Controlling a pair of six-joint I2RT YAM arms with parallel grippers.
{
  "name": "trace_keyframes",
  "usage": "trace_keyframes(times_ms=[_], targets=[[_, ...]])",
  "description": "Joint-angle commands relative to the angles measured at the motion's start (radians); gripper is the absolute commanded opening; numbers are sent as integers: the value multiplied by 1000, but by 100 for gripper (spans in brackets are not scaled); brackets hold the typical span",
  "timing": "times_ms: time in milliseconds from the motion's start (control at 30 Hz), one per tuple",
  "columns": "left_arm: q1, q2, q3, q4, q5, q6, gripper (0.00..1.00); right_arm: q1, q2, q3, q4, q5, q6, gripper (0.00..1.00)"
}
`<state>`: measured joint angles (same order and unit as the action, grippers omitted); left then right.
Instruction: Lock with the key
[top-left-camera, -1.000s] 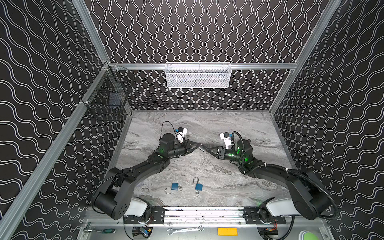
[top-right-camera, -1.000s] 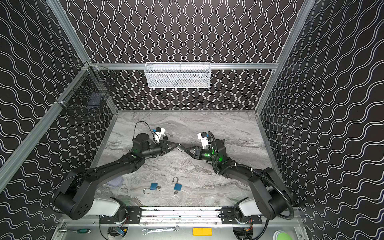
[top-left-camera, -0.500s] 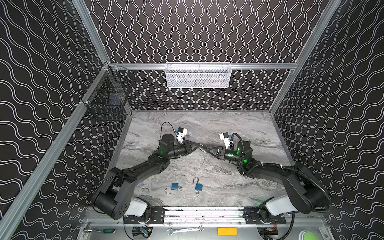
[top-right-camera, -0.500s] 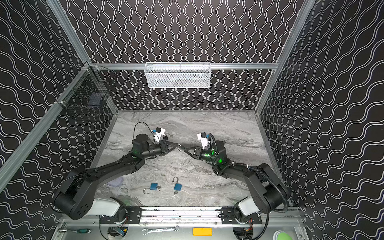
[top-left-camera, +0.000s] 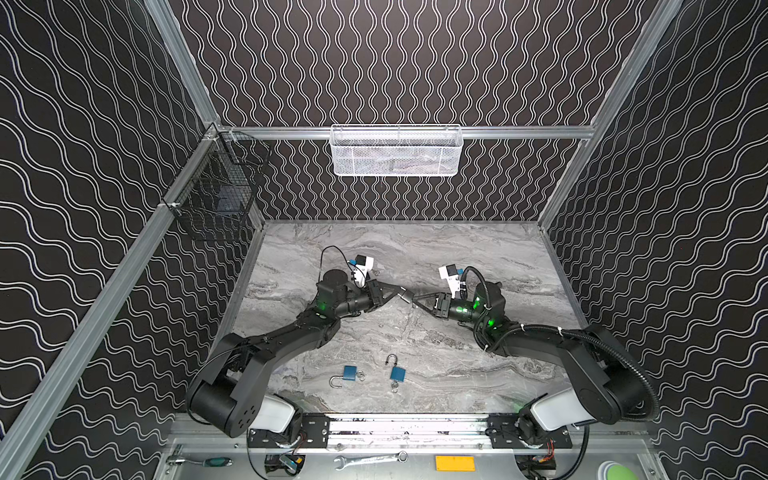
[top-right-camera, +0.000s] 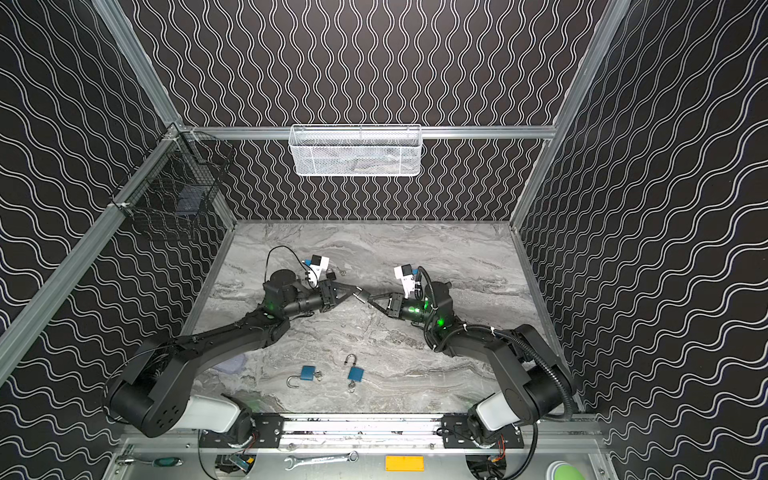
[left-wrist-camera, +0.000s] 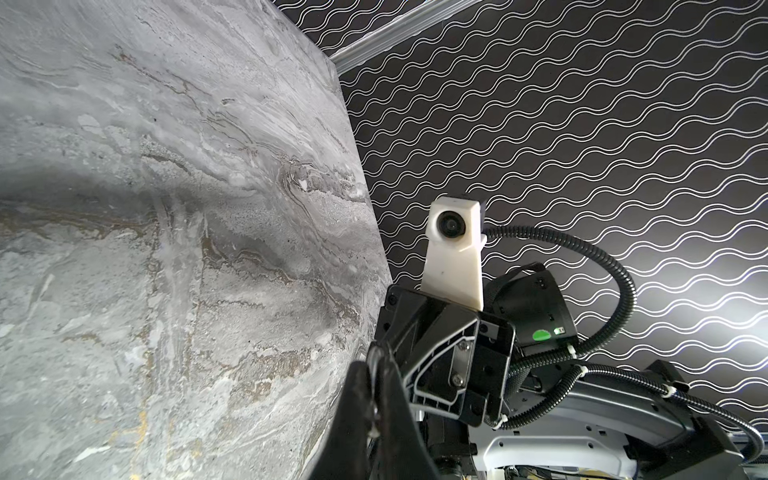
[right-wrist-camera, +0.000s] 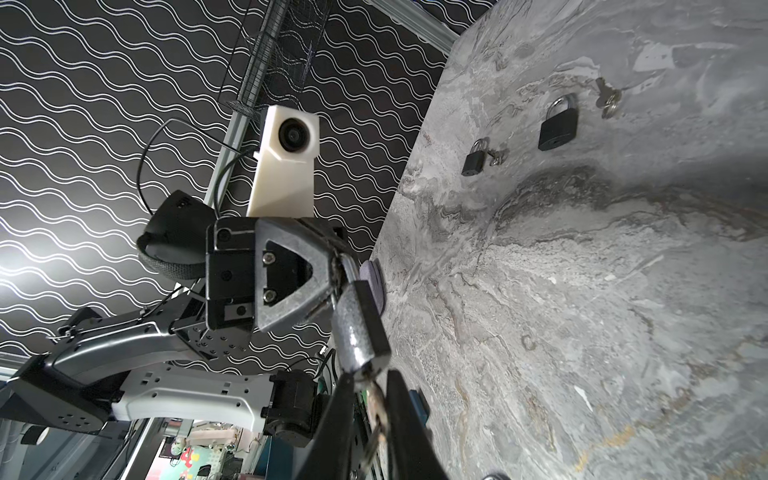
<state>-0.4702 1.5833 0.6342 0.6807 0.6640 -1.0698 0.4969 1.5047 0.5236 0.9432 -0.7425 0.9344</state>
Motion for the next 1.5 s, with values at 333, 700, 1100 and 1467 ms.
trace_keyframes(times_ms=[333, 700, 1100, 1467], targets=[[3, 14, -7, 89, 5, -12, 0, 0, 11, -8, 108, -21, 42, 0], [1, 8, -16, 131, 6, -10, 0, -3, 25, -1, 91, -9, 50, 0], [44, 7, -36, 134, 1, -22, 0, -28, 8, -17, 65, -8, 32, 0], [65, 53, -23, 142, 20, -40, 0, -54, -42, -46, -7, 1, 0, 0]])
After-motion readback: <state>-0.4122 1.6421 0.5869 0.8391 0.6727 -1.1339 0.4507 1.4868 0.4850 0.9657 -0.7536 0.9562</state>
